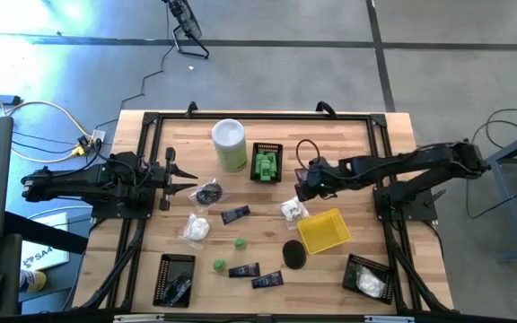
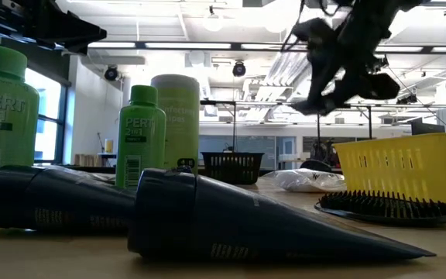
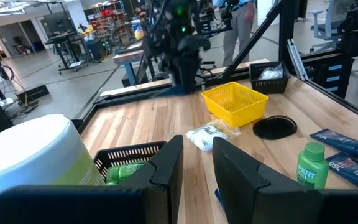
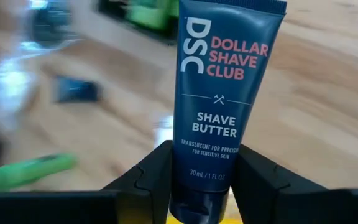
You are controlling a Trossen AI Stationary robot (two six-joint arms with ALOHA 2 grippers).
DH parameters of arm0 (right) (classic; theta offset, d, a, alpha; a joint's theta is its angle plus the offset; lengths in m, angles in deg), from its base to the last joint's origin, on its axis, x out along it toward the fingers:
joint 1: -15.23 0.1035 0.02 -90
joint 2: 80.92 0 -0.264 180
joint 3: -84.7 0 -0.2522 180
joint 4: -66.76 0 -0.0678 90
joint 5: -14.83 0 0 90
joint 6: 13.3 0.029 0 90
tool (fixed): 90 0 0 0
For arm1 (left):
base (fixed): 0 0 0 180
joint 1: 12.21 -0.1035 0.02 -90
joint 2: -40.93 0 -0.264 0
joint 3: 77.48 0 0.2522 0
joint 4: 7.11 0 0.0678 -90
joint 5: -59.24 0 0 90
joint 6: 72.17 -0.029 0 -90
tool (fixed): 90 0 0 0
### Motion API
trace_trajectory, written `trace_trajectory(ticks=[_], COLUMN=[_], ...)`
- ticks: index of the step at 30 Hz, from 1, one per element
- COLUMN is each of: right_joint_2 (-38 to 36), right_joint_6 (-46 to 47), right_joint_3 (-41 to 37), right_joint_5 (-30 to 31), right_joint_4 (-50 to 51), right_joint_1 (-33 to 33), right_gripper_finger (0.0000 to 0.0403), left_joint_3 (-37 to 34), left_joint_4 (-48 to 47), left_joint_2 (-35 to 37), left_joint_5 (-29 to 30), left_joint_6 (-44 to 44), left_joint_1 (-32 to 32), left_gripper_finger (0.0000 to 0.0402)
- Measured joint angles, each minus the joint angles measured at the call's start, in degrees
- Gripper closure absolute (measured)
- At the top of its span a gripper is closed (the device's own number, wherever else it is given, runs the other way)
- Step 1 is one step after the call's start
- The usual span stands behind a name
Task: Pick & Place Travel size toiletries
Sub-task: Put the blue shave butter into the yellow bin
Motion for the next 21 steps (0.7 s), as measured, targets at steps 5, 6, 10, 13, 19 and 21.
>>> trace_trajectory(ticks=[5, 6, 10, 13, 19, 21], right_joint_2=[-2.54, -2.7, -2.85, -2.79, -2.79, -2.79], right_joint_6=[-0.57, -0.61, -0.63, -1.42, -3.05, -3.84], right_joint_3=[0.03, -0.01, 0.03, -0.01, -0.01, -0.01], right_joint_5=[-0.03, -0.07, -0.15, -0.12, 0.47, 0.79], right_joint_4=[-0.56, -0.08, 0.41, 2.0, 5.76, 7.05], right_joint_1=[4.49, 5.48, 9.39, 12.27, 17.44, 19.07], right_gripper_finger=[0.0277, 0.0278, 0.0275, 0.0271, 0.0276, 0.0276], left_joint_3=[0.0, 0.0, 0.0, 0.0, 0.0, 0.0], left_joint_4=[-0.02, -0.02, -0.02, 0.0, -0.06, -0.33], left_joint_2=[-0.01, -0.01, -0.01, -0.01, -0.01, -0.01], left_joint_5=[0.0, 0.0, -0.02, -0.02, -0.02, -0.02], left_joint_6=[0.02, 0.02, 0.03, 0.13, 0.15, 0.17], left_joint_1=[0.0, 0.02, 0.02, 0.0, 0.0, 0.01], left_gripper_finger=[0.0318, 0.0318, 0.0318, 0.0318, 0.0318, 0.0318])
